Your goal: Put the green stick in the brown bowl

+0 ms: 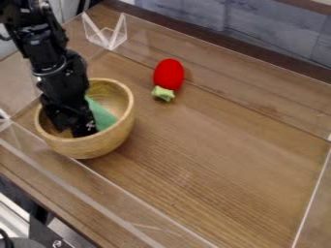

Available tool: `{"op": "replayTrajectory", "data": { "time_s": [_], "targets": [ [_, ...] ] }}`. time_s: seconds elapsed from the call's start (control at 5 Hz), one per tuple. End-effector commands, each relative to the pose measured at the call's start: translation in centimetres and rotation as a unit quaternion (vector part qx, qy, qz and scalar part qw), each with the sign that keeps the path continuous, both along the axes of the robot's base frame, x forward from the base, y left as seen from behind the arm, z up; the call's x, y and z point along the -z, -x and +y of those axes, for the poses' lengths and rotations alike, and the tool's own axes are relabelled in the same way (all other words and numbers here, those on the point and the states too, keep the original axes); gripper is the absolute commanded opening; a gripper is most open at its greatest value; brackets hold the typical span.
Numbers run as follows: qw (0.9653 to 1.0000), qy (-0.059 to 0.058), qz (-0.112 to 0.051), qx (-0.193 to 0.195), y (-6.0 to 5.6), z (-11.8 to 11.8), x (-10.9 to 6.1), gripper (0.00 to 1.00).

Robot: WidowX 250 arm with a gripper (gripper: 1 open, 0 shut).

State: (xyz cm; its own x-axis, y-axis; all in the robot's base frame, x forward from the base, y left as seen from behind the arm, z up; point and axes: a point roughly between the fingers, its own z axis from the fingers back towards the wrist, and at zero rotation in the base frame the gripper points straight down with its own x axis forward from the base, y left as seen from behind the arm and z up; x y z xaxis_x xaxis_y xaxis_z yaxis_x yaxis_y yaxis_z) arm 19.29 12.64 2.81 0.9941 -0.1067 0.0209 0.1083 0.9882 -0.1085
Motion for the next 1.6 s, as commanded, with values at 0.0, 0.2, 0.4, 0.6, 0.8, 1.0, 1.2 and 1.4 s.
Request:
{"op": "replayTrajectory", "data": {
  "time_s": [0.0,0.2,0.4,0.6,0.8,1.0,1.2,1.4],
  "targets": [
    [0.9994,-0.003,-0.004,-0.036,-0.3,1.1,0.5,1.0],
    [0.9993,-0.002,-0.007,-0.036,-0.4,1.0,-0.3,1.0],
    [0.9993,0.001,-0.011,-0.035,-0.5,0.6,-1.4,1.0],
    [0.9983,0.003,-0.017,-0.056,-0.6,0.5,-2.6,1.0],
    [0.9968,0.004,-0.025,-0.075,-0.7,0.4,-3.9,1.0],
    [0.997,0.005,-0.035,-0.069,-1.5,0.5,-5.7,1.0],
    [0.9968,0.006,-0.052,-0.061,-2.6,0.3,-8.2,0.0],
    [0.9965,0.006,-0.057,-0.061,-2.9,-0.8,-9.3,1.0]
  ]
}}
